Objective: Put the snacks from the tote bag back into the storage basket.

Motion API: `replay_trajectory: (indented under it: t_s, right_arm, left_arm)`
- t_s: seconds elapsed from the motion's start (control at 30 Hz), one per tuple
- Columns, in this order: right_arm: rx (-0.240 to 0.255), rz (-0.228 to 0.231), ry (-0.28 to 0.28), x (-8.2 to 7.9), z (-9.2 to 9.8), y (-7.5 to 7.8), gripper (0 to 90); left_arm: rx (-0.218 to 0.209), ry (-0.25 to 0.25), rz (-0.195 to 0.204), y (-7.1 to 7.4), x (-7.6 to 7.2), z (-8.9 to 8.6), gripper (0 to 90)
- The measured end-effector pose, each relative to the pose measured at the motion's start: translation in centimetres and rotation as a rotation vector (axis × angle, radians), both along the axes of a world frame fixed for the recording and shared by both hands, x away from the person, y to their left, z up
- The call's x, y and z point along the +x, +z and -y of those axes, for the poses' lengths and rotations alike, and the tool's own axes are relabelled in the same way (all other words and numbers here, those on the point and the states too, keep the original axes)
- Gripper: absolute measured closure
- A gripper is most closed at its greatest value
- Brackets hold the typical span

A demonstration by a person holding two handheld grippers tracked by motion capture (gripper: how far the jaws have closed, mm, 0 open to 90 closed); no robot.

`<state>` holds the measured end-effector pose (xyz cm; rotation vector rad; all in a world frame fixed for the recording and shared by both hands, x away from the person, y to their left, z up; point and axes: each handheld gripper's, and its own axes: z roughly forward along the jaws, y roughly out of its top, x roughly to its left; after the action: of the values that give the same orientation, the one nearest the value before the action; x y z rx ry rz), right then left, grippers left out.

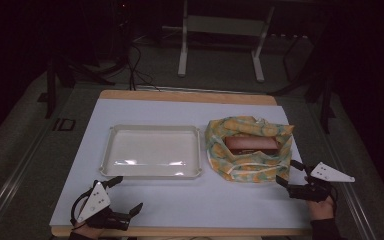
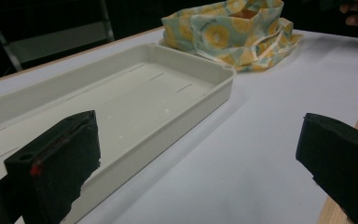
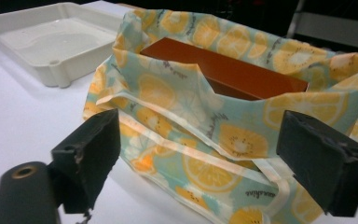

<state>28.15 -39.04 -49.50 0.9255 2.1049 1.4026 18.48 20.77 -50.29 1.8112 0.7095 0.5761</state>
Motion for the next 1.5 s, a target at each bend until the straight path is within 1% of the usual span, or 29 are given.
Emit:
replay_trajectory:
  t_s: [0.03,0.07,0.13,0.17,0.23,0.27,0.37,0.4,0.5,0.6,0.67,0.7,0.77,0.83,0.97,1.1,1.23,1.27,1.37,1.5]
  right_arm:
    - [0.004,-0.009,0.007,0.1,0.2,0.0,13.6]
    - [0.007,-0.02,0.013,0.2,0.4,0.0,13.5]
    - [0.008,-0.025,0.016,0.2,0.5,0.0,13.5]
    - [0.005,-0.035,0.022,0.2,0.6,0.0,13.6]
    - [-0.036,-0.036,0.037,0.2,0.7,0.1,13.7]
    - [-0.053,-0.048,0.044,0.2,0.7,0.2,13.7]
    - [-0.068,-0.091,0.077,0.3,0.7,0.3,13.2]
    - [-0.075,-0.091,0.076,0.3,0.6,0.4,13.1]
    - [-0.089,-0.118,0.112,0.3,0.2,0.4,11.7]
    - [-0.088,-0.14,0.181,0.3,-0.4,0.4,11.3]
    - [-0.082,-0.162,0.24,0.4,-0.8,0.6,11.4]
    - [-0.088,-0.155,0.252,0.4,-1.0,0.8,11.4]
    - [-0.116,-0.156,0.266,0.3,-1.6,1.2,11.4]
    - [-0.112,-0.153,0.311,0.3,-1.9,1.6,11.4]
    - [-0.108,-0.125,0.333,0.5,-2.3,2.5,11.4]
    - [-0.104,-0.1,0.372,1.1,-2.5,3.8,13.3]
    - [-0.106,-0.072,0.39,1.7,-2.7,5.0,13.2]
    - [-0.108,-0.073,0.396,1.9,-2.8,5.3,13.1]
    - [-0.108,-0.057,0.396,2.4,-2.8,6.0,13.1]
    - [-0.129,-0.031,0.394,3.0,-2.8,6.7,13.3]
  left_arm:
    - [0.0,0.0,0.0,0.0,0.0,0.0,0.0]
    - [-0.004,-0.011,0.001,0.0,-0.1,0.2,0.0]
    - [-0.002,-0.015,0.001,0.0,-0.1,0.3,0.0]
    - [0.001,-0.02,0.0,0.0,-0.1,0.4,0.0]
    - [0.001,-0.026,-0.002,0.0,-0.2,0.5,0.0]
    - [-0.002,-0.027,-0.002,0.0,-0.2,0.6,0.0]
    - [0.0,-0.031,-0.001,0.1,-0.2,0.7,0.0]
    - [0.0,-0.033,-0.001,0.1,-0.3,0.7,0.0]
    - [0.002,-0.04,-0.001,0.1,-0.3,0.8,0.0]
    - [0.002,-0.046,-0.004,0.1,-0.3,0.8,0.0]
    - [0.003,-0.049,-0.004,0.1,-0.3,0.8,0.0]
    - [0.004,-0.05,-0.004,0.1,-0.3,0.9,0.0]
    - [0.004,-0.052,-0.004,0.1,-0.3,0.9,0.0]
    - [0.005,-0.056,-0.007,0.0,-0.2,0.9,0.0]
    - [0.002,-0.059,-0.011,0.0,-0.2,0.9,0.0]
    - [0.004,-0.062,-0.01,0.0,-0.2,1.0,0.0]
    - [0.007,-0.066,-0.012,0.0,-0.2,1.0,0.0]
    - [0.007,-0.066,-0.011,0.0,-0.2,1.0,0.0]
    - [0.005,-0.067,-0.011,0.0,-0.2,1.0,0.0]
    - [0.005,-0.066,-0.009,0.0,-0.2,0.9,0.0]
